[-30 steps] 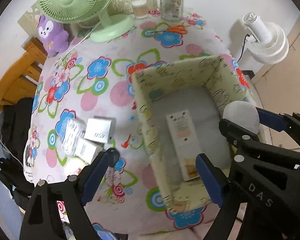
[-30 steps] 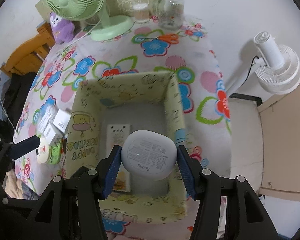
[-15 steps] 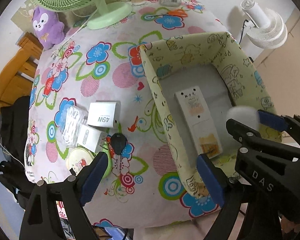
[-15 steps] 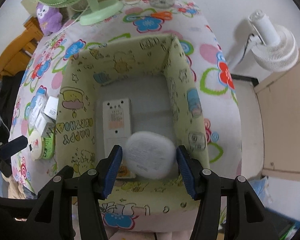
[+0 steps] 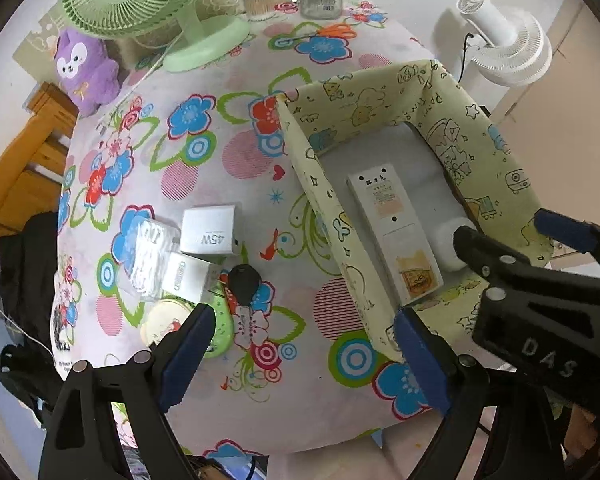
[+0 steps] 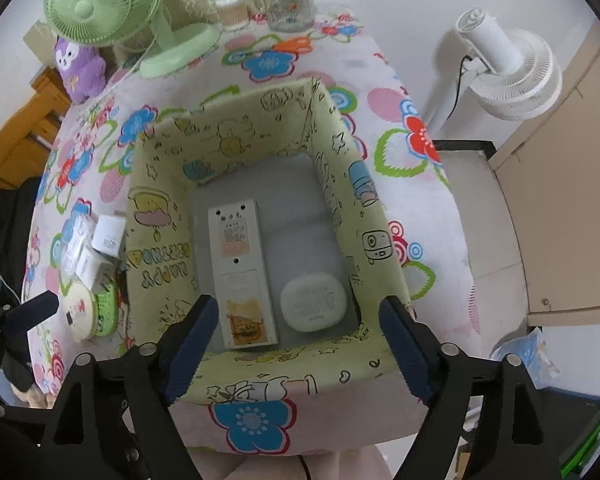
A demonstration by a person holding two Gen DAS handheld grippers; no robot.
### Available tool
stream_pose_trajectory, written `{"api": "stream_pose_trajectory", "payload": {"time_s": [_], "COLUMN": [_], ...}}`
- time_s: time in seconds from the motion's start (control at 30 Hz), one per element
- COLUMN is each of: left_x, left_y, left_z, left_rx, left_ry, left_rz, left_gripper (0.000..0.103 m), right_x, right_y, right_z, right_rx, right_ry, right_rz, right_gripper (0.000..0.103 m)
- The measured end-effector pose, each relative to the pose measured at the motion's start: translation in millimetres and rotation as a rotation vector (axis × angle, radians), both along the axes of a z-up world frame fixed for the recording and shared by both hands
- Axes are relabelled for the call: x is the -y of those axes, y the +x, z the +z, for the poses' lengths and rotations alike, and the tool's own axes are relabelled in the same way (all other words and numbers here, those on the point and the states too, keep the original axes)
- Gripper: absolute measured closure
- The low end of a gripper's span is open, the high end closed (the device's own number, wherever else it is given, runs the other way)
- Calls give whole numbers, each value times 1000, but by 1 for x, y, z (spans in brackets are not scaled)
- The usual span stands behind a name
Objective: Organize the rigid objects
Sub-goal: 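Withdraw both tools from the basket back over the table objects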
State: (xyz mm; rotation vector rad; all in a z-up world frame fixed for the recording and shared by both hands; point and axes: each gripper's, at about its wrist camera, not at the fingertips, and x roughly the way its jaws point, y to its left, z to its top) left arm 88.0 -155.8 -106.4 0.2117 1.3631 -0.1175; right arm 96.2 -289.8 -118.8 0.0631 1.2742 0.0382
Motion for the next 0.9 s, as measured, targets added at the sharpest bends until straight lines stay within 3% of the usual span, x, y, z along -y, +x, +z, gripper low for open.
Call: {"api": "stream_pose_trajectory", "payload": {"time_s": [0.57,0.77,0.9], "left_x": [-28,-49,-63], "left_y": [-17,-20,-23], "left_z": [38,50,53], "left_rx": [110,134,144], "left_ry": [-25,-140,-154], "left_rz": [-62,-34,-23], "left_gripper": [11,11,11], "right_x": [-21,-37,-48], "right_y": [-23,-33,-40], "right_z": [48,64,71], "right_rx": [98,137,158], "right_ry": [-4,-22,-13], "right_rz": [-36,-29,-30], "right_gripper": [15,15,15]}}
